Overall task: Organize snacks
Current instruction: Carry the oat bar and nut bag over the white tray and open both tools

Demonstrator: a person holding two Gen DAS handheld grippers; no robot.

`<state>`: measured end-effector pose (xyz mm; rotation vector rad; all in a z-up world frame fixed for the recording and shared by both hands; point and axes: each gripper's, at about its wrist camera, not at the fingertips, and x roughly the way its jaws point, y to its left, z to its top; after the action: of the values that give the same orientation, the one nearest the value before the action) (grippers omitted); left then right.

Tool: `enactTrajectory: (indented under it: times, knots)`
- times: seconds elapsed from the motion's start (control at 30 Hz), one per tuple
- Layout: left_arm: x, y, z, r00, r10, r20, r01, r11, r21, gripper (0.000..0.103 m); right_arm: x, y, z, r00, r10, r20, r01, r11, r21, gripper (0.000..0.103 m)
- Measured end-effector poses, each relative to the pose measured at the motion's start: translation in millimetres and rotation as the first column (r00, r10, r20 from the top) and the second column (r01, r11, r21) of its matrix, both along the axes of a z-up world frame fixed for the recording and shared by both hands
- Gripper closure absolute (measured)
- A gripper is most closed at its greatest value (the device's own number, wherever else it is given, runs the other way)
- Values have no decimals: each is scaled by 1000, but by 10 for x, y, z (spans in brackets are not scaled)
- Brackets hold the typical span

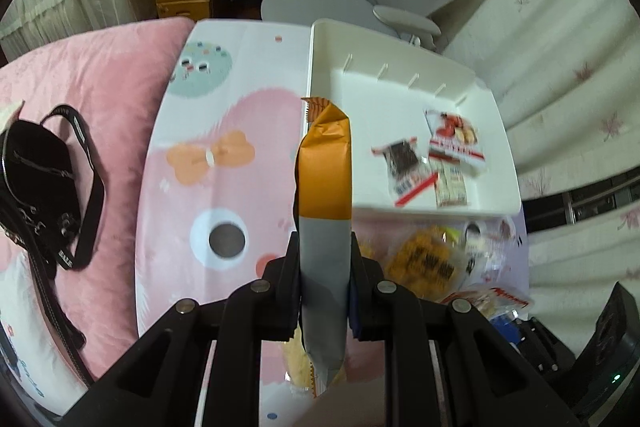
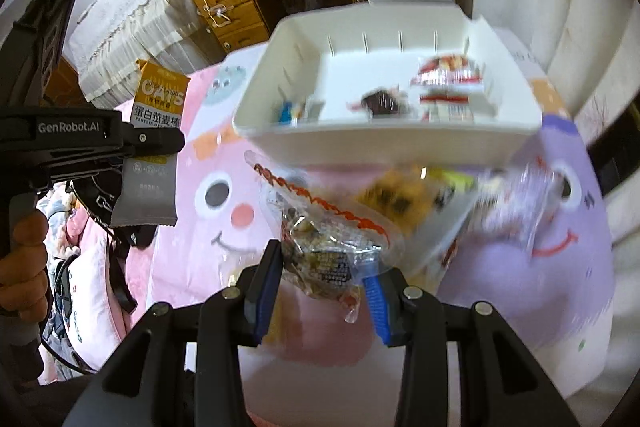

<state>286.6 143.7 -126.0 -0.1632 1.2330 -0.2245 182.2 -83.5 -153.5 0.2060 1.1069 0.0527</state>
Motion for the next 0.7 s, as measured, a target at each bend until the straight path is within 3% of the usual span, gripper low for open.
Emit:
enactTrajectory:
  times: [0.37, 0.7]
  knots:
    - [494, -348, 182, 999, 21, 39, -21, 1000, 16, 87, 543, -547, 240, 996, 14, 87, -13, 1000, -3, 64]
    - [853, -804, 53, 1000, -8, 27, 7, 1000, 26, 87, 855, -1107, 175, 996, -39, 84, 38, 999, 13, 64]
